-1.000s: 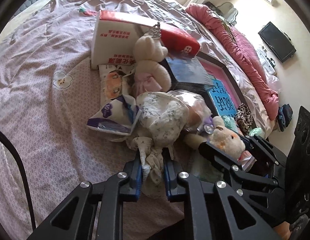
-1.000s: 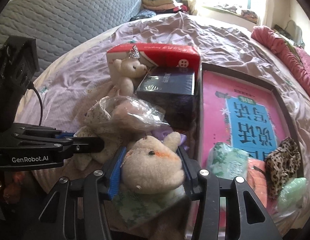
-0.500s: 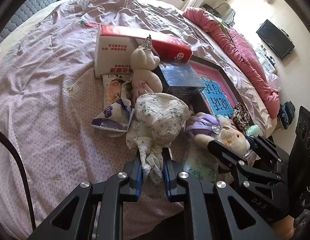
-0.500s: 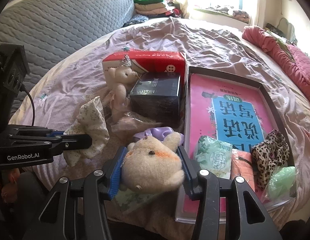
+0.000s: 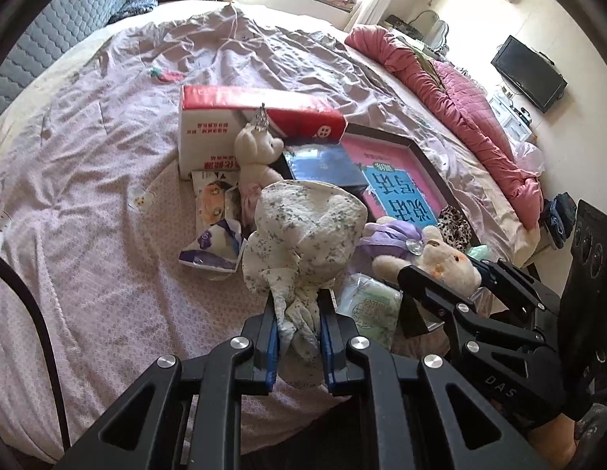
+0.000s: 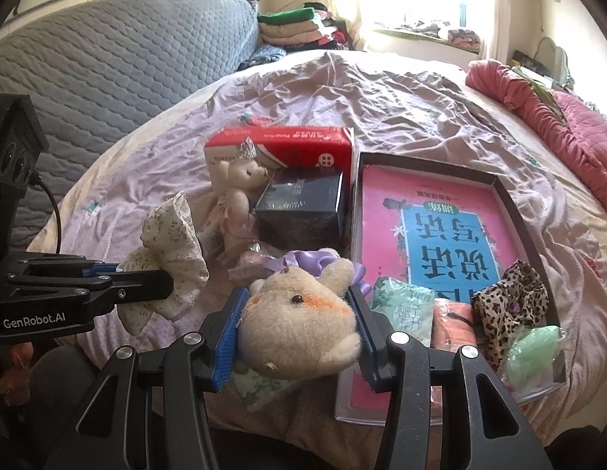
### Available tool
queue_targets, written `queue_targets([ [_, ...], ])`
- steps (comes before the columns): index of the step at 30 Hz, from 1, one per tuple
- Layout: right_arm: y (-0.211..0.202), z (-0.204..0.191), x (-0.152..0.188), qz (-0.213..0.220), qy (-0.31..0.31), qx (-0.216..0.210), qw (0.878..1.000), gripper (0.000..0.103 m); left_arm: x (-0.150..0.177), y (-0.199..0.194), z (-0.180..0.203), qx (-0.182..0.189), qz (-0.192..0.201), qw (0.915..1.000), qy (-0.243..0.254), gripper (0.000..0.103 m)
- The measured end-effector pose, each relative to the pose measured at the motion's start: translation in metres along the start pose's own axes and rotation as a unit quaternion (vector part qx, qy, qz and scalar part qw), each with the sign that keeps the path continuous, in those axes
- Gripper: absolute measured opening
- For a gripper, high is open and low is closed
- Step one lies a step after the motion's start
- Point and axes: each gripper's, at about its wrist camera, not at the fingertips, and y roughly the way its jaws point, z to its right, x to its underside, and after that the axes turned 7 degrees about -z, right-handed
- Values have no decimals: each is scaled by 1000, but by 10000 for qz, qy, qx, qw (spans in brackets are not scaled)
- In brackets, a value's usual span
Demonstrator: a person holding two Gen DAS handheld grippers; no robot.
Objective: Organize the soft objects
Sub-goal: 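Carry the floral cloth and plush bunny with both tools over the pink tray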
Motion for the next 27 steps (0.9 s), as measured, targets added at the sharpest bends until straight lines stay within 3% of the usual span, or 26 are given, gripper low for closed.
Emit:
queue_targets([
  [15,-31,16,-4,402,265,-28,9988,52,-4,-20,23,-96,215,9997,118,18],
  [27,-55,32,-6,650,422,-14,9970,52,-6,-29,61,-440,374,9968,550,18],
])
